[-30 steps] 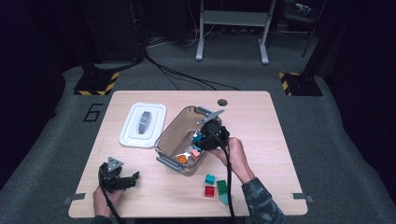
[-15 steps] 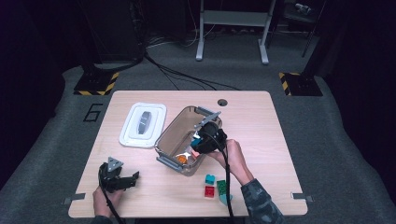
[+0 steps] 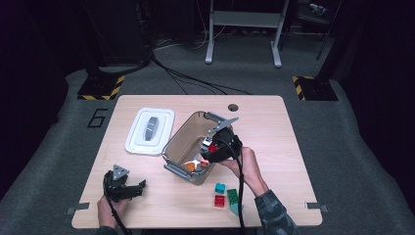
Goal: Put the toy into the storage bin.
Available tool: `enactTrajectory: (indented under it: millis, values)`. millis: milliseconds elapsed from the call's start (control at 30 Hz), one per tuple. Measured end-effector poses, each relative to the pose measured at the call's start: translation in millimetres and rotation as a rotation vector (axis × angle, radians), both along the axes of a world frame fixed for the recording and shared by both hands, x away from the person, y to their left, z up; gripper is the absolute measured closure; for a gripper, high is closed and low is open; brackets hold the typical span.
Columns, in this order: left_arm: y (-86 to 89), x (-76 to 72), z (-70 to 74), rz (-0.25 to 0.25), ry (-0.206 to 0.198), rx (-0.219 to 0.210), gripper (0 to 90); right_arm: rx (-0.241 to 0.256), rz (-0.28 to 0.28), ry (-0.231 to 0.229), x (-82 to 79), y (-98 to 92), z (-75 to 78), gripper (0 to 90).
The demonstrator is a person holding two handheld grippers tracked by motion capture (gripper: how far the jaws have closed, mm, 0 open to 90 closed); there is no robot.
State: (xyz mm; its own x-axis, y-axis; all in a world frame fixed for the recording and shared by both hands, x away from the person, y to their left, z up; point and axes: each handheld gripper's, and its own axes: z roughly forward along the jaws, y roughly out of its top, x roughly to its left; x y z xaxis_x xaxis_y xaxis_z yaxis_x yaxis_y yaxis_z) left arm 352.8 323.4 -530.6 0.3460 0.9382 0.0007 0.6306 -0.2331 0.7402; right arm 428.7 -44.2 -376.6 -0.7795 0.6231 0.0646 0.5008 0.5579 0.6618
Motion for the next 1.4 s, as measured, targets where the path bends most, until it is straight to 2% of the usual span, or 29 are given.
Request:
enactTrajectory:
  millis: [100, 267, 400, 633, 833, 867, 1000, 1033, 1067, 1167, 1333, 1400]
  values:
    - [0.0, 0.0, 0.0, 0.000, 0.000, 0.000, 12.6, 0.021, -0.022, -0.014, -4.0, -9.9, 2.9, 23.6]
    - [0.0, 0.0, 0.0, 0.000, 0.000, 0.000, 12.6, 0.030, -0.051, -0.024, -11.4, -29.3, -0.2, 15.2]
    - [0.0, 0.0, 0.0, 0.000, 0.000, 0.000, 12.6, 0.038, -0.064, -0.021, -18.5, -44.9, -11.3, 13.3]
    - [0.0, 0.0, 0.0, 0.000, 0.000, 0.001, 12.6, 0.025, -0.077, 0.024, -30.5, -63.7, -40.7, 6.3]
    - [0.0, 0.0, 0.0, 0.000, 0.000, 0.000, 12.6, 0.016, -0.072, 0.077, -36.9, -64.0, -66.2, 1.0]
    - [0.0, 0.0, 0.0, 0.000, -0.001, 0.000, 12.6, 0.016, -0.054, 0.073, -36.6, -63.5, -71.2, 0.9]
    - [0.0, 0.0, 0.0, 0.000, -0.001, 0.000, 12.6, 0.012, -0.047, 0.089, -38.9, -59.6, -81.5, 0.1]
    - [-0.1, 0.0, -0.1, 0.001, -0.001, -0.001, 12.6, 0.008, -0.048, 0.081, -39.6, -58.1, -84.0, 0.4]
    - [0.0, 0.0, 0.0, 0.000, -0.001, 0.001, 12.6, 0.009, -0.049, 0.096, -41.2, -56.9, -85.4, 1.5]
    - [0.0, 0.0, 0.0, 0.000, 0.000, 0.000, 12.6, -0.004, -0.027, 0.080, -42.4, -53.4, -92.9, 3.1]
    - [0.0, 0.0, 0.0, 0.000, 0.000, 0.000, 12.6, -0.034, -0.017, 0.108, -45.4, -46.0, -103.7, 2.8]
    - [0.1, 0.0, 0.0, -0.001, 0.000, 0.001, 12.7, -0.038, -0.011, 0.094, -46.0, -43.7, -105.5, 10.6]
